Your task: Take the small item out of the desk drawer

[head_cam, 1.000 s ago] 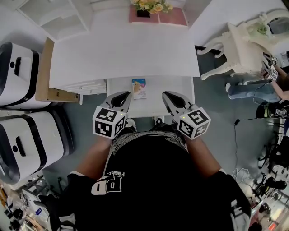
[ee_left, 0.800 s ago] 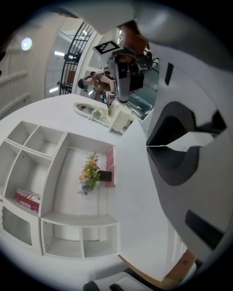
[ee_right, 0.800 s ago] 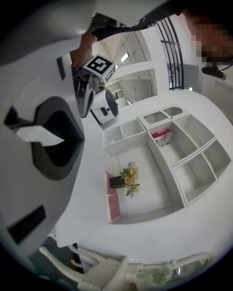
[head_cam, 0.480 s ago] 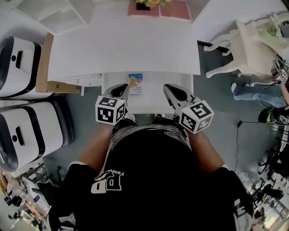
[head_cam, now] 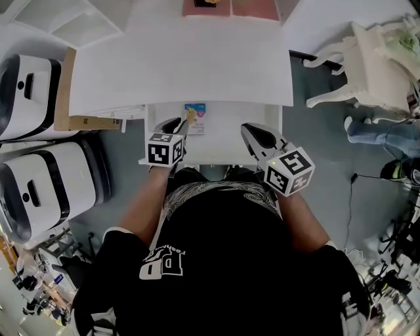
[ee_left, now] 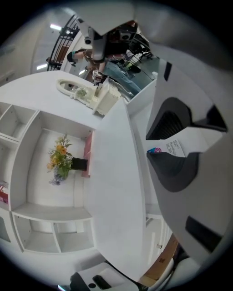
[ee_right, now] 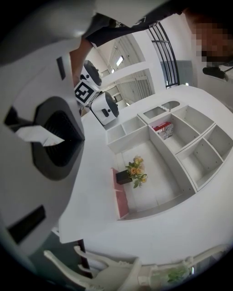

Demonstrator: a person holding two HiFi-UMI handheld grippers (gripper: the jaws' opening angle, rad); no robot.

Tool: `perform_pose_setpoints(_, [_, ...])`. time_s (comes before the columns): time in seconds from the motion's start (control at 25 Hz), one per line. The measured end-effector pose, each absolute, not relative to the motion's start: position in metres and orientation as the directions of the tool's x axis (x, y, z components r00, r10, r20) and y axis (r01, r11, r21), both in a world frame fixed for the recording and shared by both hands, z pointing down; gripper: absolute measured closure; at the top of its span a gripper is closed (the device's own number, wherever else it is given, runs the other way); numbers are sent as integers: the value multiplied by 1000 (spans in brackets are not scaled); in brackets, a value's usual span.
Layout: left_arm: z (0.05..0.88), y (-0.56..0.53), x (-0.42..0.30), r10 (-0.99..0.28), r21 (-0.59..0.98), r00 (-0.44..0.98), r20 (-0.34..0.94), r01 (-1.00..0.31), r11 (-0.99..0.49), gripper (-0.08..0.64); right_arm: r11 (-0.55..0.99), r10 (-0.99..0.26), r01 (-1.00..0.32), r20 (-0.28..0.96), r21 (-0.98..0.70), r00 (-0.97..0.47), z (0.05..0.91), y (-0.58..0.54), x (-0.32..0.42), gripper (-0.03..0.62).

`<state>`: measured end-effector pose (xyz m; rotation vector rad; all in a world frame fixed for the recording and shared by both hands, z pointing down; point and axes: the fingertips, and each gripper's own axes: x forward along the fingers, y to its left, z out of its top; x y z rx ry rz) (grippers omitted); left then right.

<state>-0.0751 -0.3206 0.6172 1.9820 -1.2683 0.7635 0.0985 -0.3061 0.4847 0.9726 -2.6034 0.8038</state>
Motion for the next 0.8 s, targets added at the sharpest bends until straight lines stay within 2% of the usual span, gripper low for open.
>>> perform_pose_setpoints(0.4, [683,-337,-74,-492,184,285,823,-952,-244,427,612,-502,-669,446,-423,-741,506,-308,120,583])
perform_pose_setpoints(0.8, [746,-356,-80,-443,165,211,871,-976,-141,318,563,-522,-721,503,-404,-689,521,-310,163,583])
